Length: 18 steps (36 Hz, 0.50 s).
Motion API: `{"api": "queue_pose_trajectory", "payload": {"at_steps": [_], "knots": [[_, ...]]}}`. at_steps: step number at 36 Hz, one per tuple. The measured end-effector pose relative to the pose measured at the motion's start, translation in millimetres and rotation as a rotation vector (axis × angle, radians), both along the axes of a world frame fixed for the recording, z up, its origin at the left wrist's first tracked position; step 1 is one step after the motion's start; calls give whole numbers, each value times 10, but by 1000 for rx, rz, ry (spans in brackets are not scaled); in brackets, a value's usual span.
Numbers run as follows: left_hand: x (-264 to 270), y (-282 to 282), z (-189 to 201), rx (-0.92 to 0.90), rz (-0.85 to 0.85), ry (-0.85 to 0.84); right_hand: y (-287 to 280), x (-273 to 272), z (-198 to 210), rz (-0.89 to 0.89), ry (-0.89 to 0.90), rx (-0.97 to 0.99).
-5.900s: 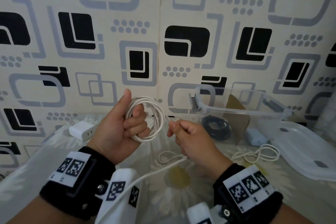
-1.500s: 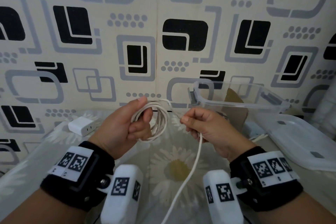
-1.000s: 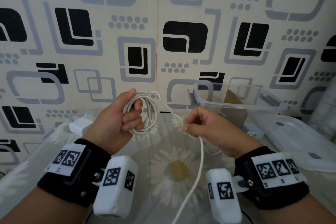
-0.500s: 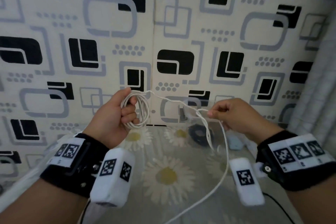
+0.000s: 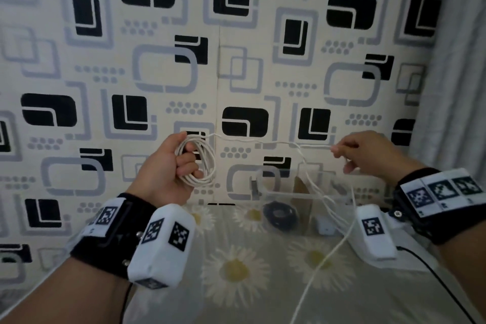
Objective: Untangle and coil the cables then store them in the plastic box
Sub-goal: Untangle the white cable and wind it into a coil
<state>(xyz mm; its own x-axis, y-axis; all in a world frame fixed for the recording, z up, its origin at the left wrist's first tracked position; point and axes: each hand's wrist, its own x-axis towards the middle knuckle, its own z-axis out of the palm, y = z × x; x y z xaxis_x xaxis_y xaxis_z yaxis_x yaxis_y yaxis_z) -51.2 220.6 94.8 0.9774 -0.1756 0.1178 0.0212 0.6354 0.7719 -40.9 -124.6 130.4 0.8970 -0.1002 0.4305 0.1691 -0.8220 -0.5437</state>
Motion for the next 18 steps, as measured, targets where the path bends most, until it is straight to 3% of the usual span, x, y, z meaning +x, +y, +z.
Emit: {"api": "queue_pose_trajectory", "payload": {"at_steps": [18], "knots": [[-121,180,189,-129,45,79,-300,160,-15,-161,134,-269]]}}
